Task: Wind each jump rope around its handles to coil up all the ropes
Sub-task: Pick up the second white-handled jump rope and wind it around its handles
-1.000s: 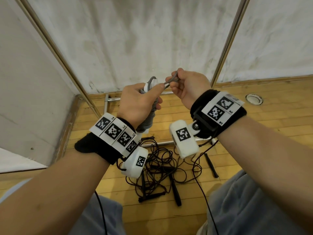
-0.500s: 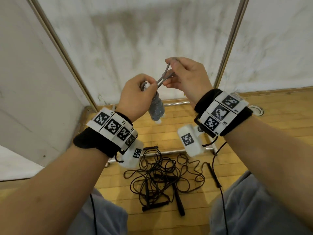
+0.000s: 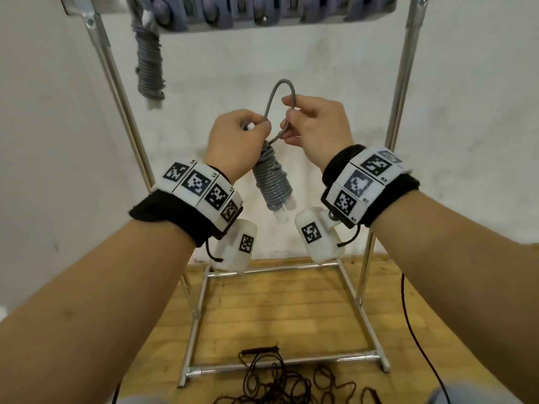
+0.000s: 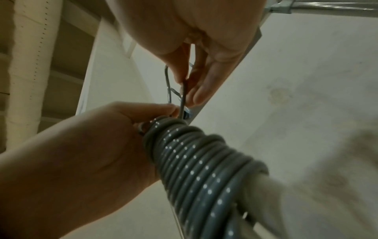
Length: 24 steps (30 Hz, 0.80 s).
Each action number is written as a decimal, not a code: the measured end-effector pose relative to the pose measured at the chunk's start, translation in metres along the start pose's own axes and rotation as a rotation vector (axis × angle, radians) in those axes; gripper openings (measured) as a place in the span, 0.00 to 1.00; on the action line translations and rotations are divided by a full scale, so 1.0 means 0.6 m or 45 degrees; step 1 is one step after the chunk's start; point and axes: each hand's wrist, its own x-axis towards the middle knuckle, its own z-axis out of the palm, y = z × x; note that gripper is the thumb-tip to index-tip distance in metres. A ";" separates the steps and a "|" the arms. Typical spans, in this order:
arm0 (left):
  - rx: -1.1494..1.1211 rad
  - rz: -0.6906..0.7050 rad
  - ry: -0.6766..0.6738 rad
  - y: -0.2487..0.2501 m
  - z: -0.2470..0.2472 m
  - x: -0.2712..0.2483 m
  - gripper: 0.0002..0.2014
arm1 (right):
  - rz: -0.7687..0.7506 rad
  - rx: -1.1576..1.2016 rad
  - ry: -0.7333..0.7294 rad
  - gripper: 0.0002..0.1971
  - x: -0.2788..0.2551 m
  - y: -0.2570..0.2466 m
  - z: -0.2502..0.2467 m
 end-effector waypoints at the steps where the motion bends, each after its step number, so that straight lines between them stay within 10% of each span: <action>1: -0.008 0.018 0.043 0.011 -0.004 0.015 0.07 | -0.026 0.002 0.005 0.10 0.015 -0.013 0.004; 14: -0.010 0.131 0.558 0.065 -0.090 0.197 0.06 | -0.219 -0.020 -0.021 0.03 0.196 -0.121 0.112; 24: 0.262 0.091 0.682 0.056 -0.158 0.256 0.09 | -0.197 -0.076 -0.006 0.16 0.263 -0.124 0.204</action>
